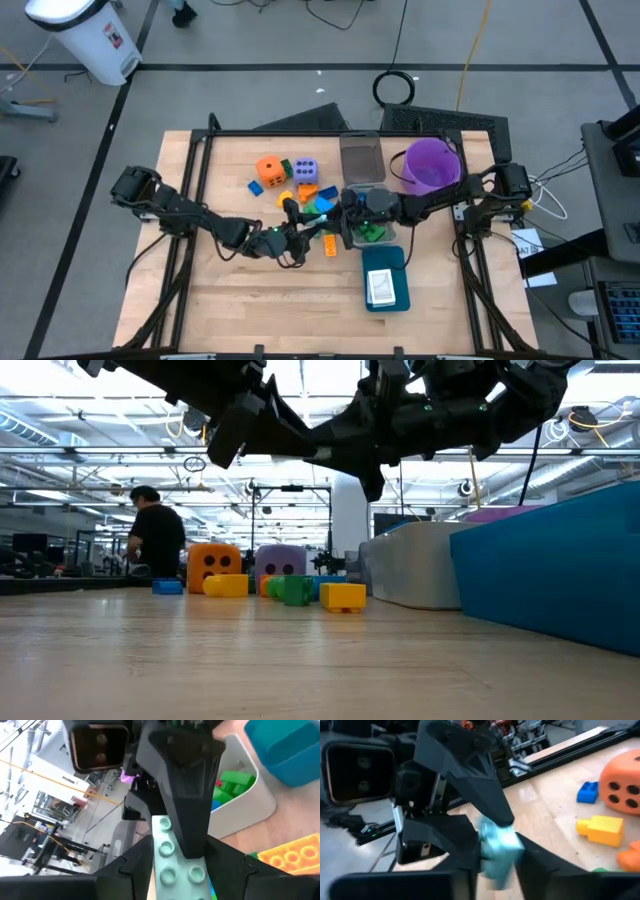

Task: Pick & Place Toys
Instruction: Put the white game piece into the gray bin

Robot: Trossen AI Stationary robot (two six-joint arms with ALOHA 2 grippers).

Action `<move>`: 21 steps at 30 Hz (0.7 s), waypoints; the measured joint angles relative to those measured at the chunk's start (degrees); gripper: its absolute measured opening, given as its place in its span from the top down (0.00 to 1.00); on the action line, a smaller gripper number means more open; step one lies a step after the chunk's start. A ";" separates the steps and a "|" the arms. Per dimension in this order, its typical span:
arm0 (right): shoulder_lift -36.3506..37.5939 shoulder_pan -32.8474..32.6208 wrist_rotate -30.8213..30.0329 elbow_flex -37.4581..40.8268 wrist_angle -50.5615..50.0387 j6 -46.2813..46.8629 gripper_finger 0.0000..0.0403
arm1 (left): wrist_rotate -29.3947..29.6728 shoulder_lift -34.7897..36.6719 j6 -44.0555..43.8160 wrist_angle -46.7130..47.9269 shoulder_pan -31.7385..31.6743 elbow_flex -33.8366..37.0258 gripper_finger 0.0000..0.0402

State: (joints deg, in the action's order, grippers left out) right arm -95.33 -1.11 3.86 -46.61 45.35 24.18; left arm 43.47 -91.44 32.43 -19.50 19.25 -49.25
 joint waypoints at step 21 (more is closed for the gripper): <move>20.94 0.01 -5.26 0.11 -36.25 -11.62 0.96 | 1.83 8.40 -27.18 1.46 0.46 -0.02 0.53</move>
State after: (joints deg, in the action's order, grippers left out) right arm -74.39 -1.10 -1.40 -46.50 9.10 12.56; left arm 45.29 -83.04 5.25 -18.03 19.71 -49.28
